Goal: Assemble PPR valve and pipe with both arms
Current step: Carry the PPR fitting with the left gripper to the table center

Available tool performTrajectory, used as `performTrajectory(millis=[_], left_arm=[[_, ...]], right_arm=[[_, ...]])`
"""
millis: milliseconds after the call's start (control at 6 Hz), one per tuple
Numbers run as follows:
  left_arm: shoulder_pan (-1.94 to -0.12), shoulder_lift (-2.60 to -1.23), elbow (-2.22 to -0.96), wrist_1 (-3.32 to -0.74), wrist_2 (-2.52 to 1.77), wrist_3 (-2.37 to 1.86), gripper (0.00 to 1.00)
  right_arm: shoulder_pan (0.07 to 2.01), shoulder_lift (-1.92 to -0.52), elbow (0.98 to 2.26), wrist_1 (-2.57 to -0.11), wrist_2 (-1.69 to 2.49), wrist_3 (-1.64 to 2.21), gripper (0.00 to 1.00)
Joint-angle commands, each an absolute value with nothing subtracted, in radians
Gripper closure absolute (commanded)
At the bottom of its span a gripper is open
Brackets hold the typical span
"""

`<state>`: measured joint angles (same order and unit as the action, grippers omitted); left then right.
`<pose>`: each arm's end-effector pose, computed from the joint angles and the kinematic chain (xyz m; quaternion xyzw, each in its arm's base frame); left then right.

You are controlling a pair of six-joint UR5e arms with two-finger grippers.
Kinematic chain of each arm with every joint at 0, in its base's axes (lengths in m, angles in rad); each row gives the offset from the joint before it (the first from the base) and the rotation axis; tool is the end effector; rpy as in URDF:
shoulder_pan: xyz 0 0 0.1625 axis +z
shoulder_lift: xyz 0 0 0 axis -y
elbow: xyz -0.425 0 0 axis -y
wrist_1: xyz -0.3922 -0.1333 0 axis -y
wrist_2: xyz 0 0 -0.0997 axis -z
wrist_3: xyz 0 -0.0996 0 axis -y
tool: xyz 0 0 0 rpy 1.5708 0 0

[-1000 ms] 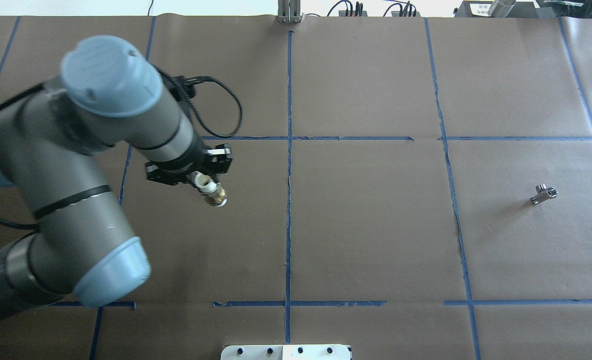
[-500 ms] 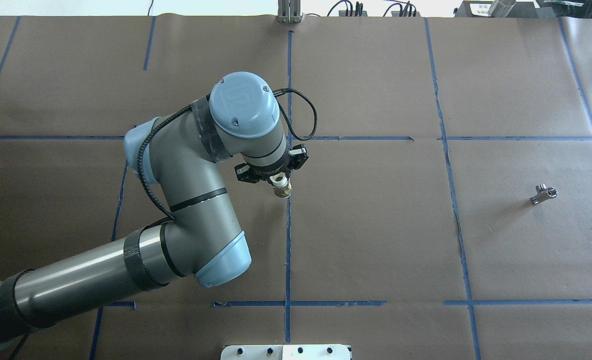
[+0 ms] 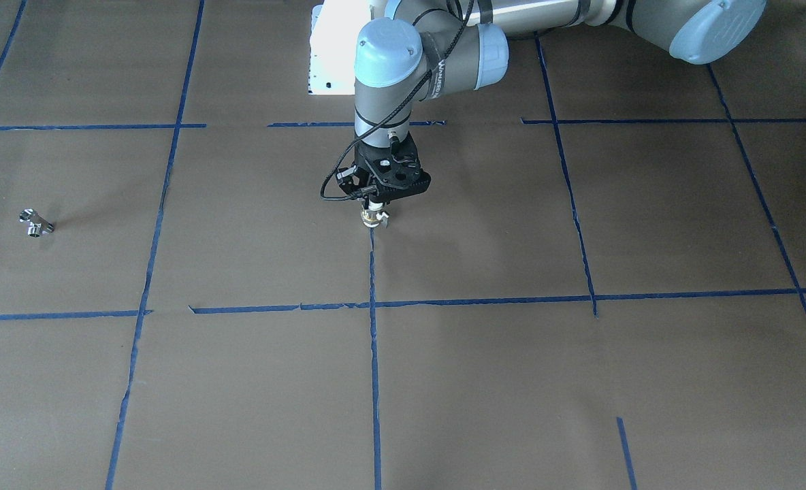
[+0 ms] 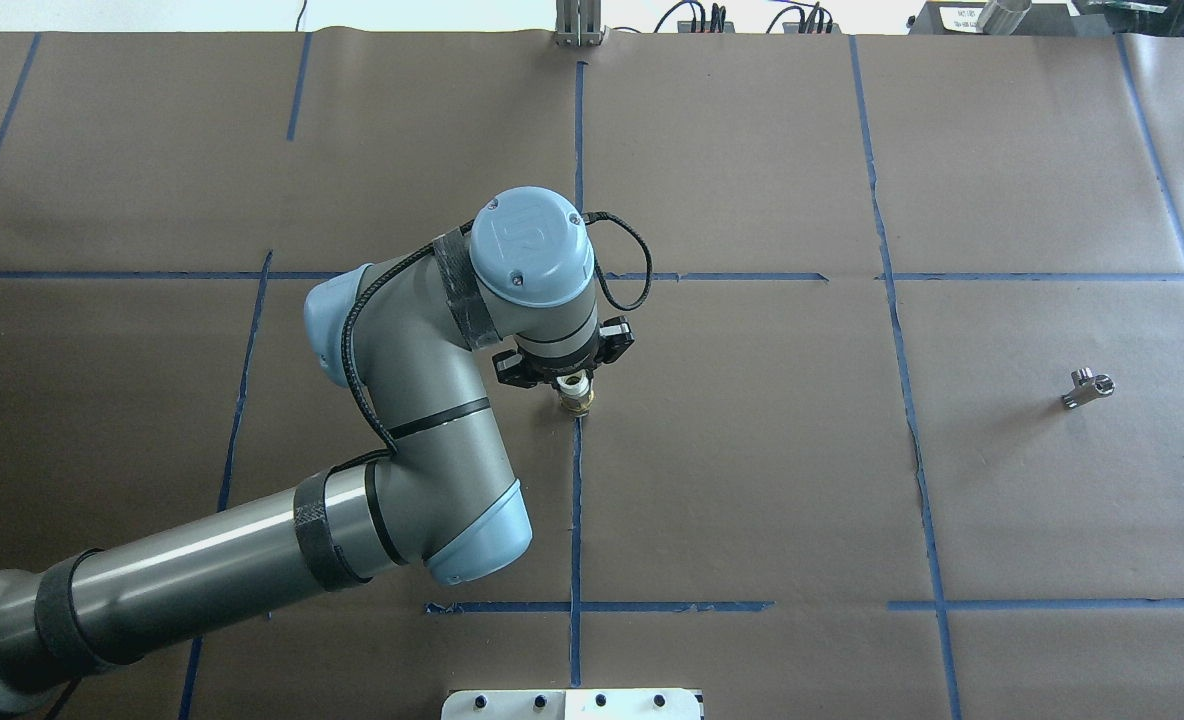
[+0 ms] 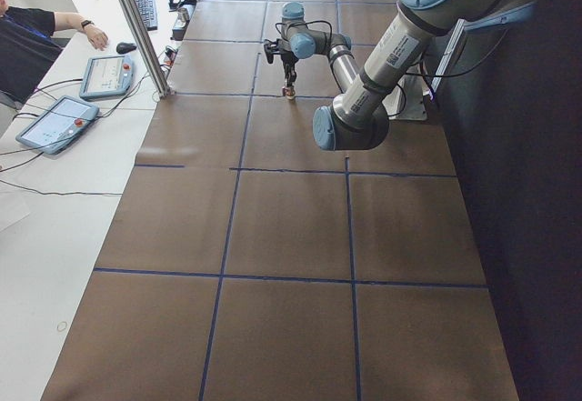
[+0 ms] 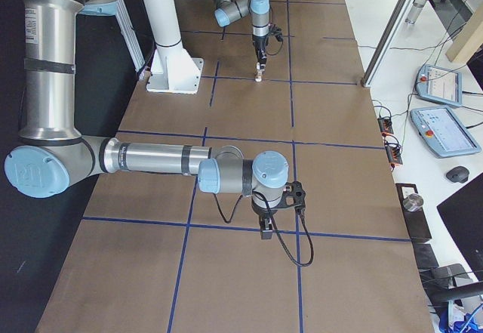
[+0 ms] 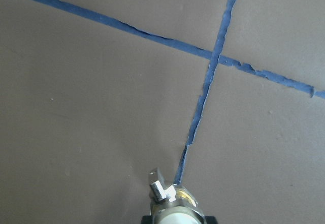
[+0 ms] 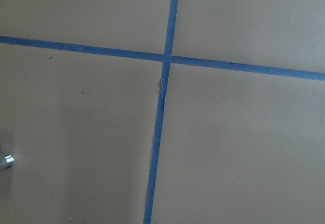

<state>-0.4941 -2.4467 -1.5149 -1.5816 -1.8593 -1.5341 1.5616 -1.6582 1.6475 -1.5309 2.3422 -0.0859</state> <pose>0.5945 -0.4394 0.1386 -0.0222 0.4199 -0.1488 0.8950 0.0597 -0.4574 0.6585 0.0279 -0.3754 -0.0495 0.9251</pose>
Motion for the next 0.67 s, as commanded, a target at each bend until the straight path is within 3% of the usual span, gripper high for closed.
performTrajectory(millis=[0, 167, 500], left_arm=[[-0.492, -2.442, -1.513, -1.582, -1.858, -1.525, 0.35], [-0.489, -2.447, -1.513, -1.580, -1.829, -1.525, 0.00], [-0.489, -2.447, -1.557, -1.568, -1.836, -1.490, 0.00]], right_arm=[[1.562, -1.658, 1.646, -1.531, 2.342, -0.086, 0.00], [1.560, -1.658, 1.646, -1.532, 2.342, -0.086, 0.00], [1.560, -1.658, 1.646, -1.532, 2.344, -0.086, 0.00]])
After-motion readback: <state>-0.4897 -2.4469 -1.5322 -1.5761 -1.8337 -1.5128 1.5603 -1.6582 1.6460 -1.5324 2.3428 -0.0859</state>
